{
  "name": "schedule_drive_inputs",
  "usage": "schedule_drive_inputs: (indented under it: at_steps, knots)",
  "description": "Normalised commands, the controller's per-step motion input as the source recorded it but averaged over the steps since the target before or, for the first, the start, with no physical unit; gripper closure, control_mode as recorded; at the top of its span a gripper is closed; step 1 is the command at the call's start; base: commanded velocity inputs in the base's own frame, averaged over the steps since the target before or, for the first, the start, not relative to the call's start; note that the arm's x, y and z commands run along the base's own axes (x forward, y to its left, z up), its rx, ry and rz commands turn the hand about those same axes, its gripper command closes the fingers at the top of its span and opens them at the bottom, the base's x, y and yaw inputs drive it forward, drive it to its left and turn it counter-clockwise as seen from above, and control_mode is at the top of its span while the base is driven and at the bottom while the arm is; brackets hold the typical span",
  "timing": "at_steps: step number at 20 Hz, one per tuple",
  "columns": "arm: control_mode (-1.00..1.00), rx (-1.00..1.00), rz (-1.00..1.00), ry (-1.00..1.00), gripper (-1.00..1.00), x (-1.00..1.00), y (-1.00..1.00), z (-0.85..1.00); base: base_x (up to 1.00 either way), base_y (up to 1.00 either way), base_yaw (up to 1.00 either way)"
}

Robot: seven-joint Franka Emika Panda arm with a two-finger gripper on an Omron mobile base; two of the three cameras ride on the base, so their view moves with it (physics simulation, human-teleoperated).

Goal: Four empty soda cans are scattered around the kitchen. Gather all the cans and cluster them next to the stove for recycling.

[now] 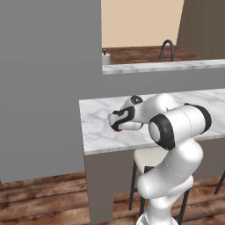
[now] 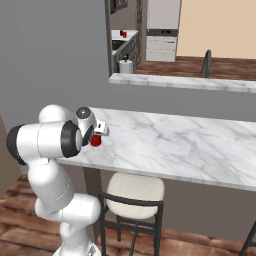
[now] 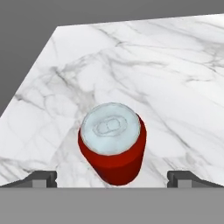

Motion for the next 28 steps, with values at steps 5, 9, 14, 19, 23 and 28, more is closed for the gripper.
schedule_drive_inputs:
  at_steps: [5, 9, 14, 19, 23, 28]
  knots:
    - [-1.00, 0.00, 0.00, 0.00, -1.00, 0.10, 0.00, -0.02, 0.00, 0.00, 0.00]
    - [-1.00, 0.00, 0.00, 0.00, -1.00, 0.09, 0.00, -0.02, 0.00, 0.00, 0.00]
    - [-1.00, 0.00, 0.00, 0.00, -1.00, 0.07, 0.00, -0.02, 0.00, 0.00, 0.00]
    - [-1.00, 0.00, 0.00, 0.00, -1.00, 0.10, 0.00, -0.05, 0.00, 0.00, 0.00]
    - [-1.00, 0.00, 0.00, 0.00, -1.00, 0.13, 0.00, -0.07, 0.00, 0.00, 0.00]
    - [-1.00, 0.00, 0.00, 0.00, -1.00, 0.13, 0.00, -0.09, 0.00, 0.00, 0.00]
